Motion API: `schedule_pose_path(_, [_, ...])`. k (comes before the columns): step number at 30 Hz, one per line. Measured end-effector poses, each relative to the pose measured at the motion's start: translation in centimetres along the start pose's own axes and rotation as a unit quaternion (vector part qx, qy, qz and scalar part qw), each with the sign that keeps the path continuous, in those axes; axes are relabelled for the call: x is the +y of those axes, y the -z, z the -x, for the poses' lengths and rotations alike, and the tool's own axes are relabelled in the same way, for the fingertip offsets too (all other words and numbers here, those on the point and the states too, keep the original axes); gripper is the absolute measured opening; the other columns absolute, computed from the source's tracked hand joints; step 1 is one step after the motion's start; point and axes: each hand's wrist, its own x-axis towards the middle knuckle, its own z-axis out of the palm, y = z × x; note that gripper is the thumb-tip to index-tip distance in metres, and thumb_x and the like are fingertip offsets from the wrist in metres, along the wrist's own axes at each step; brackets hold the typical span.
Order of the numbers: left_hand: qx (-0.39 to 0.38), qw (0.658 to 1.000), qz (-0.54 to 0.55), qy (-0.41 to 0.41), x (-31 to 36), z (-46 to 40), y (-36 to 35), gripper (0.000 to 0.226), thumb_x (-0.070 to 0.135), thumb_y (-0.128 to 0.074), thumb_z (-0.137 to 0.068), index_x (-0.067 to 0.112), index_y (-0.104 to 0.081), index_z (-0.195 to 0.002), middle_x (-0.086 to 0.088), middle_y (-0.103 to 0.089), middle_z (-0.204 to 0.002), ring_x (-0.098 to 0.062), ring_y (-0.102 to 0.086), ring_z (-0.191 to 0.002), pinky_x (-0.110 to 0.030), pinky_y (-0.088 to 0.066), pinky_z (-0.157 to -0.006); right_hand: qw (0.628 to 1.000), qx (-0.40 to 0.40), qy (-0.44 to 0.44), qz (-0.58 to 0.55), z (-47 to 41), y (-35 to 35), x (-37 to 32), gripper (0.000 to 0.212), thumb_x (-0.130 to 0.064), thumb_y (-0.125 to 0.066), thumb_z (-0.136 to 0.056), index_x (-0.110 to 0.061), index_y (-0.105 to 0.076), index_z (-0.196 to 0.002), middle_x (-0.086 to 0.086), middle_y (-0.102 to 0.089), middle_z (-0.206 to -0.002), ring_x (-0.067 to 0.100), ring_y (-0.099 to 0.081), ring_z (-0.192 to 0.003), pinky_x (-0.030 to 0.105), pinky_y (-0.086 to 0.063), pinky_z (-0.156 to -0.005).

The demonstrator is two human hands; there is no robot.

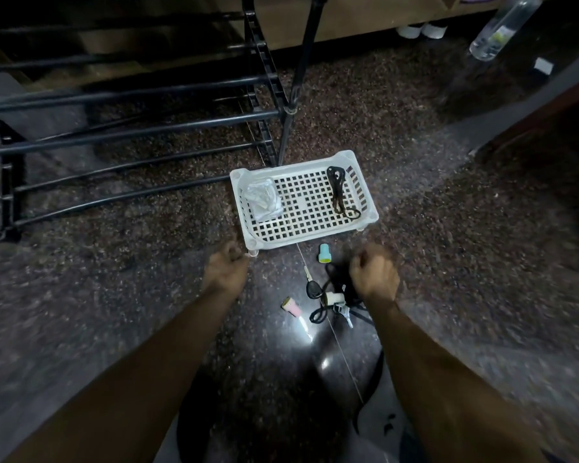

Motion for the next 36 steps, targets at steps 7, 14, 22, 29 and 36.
schedule_pose_path(7, [-0.033, 0.998, -0.035, 0.048, -3.1, 2.3, -0.3, 0.029, 0.023, -0.058, -0.091, 0.02, -0.065, -0.118, -0.013, -0.065, -0.122, -0.032, -0.061, -0.112, -0.035, -0.048, -0.096, 0.992, -0.114, 0.033, 0.053, 2.2, -1.8, 2.1, 0.023, -0.035, -0.055, -0.09, -0.032, -0.056, -0.113, 0.007, -0.065, -0.11, 0.034, -0.064, -0.098, 0.039, -0.051, -0.08])
schedule_pose_path(14, [-0.032, 0.998, 0.006, 0.055, -3.6, 4.5, -0.1, 0.029, 0.015, -0.062, -0.088, 0.015, -0.07, -0.116, -0.007, -0.065, -0.127, -0.024, -0.059, -0.116, -0.023, -0.041, -0.097, 0.99, -0.079, -0.051, -0.107, 3.0, 1.2, 1.7, 0.011, -0.017, -0.063, -0.081, -0.016, -0.072, -0.088, 0.014, -0.071, -0.097, 0.031, -0.065, -0.093, 0.031, -0.049, -0.081])
schedule_pose_path(22, [-0.073, 0.995, 0.069, 0.001, -1.2, 9.7, 1.3, 0.023, 0.013, -0.06, -0.092, 0.015, -0.067, -0.114, -0.01, -0.068, -0.117, -0.025, -0.064, -0.097, -0.03, -0.05, -0.083, 0.954, -0.157, 0.005, -0.255, 5.8, 8.8, -0.1, 0.029, 0.01, -0.057, -0.081, -0.01, -0.053, -0.059, 0.004, -0.049, -0.052, 0.01, -0.042, -0.042, 0.017, -0.031, -0.037])
schedule_pose_path(29, [-0.118, 0.984, 0.101, -0.092, 2.2, 15.7, 4.0, 0.017, 0.003, -0.056, -0.094, 0.017, -0.063, -0.1, -0.009, -0.062, -0.122, -0.026, -0.062, -0.107, -0.033, -0.053, -0.094, 0.953, -0.208, 0.114, -0.188, 10.0, 16.0, -3.2, 0.026, 0.008, -0.058, -0.081, -0.01, -0.055, -0.062, 0.011, -0.051, -0.064, 0.016, -0.043, -0.057, 0.027, -0.037, -0.055])
schedule_pose_path(36, [-0.169, 0.952, 0.09, -0.241, 6.1, 19.9, 5.3, 0.056, 0.002, -0.063, -0.089, 0.017, -0.047, -0.141, -0.008, -0.057, -0.126, -0.005, -0.056, -0.071, -0.012, -0.049, -0.063, 0.927, -0.253, 0.25, -0.117, 14.4, 21.9, -8.0, 0.023, 0.004, -0.066, -0.078, -0.014, -0.06, -0.065, -0.004, -0.054, -0.055, 0.006, -0.043, -0.05, 0.02, -0.034, -0.048])
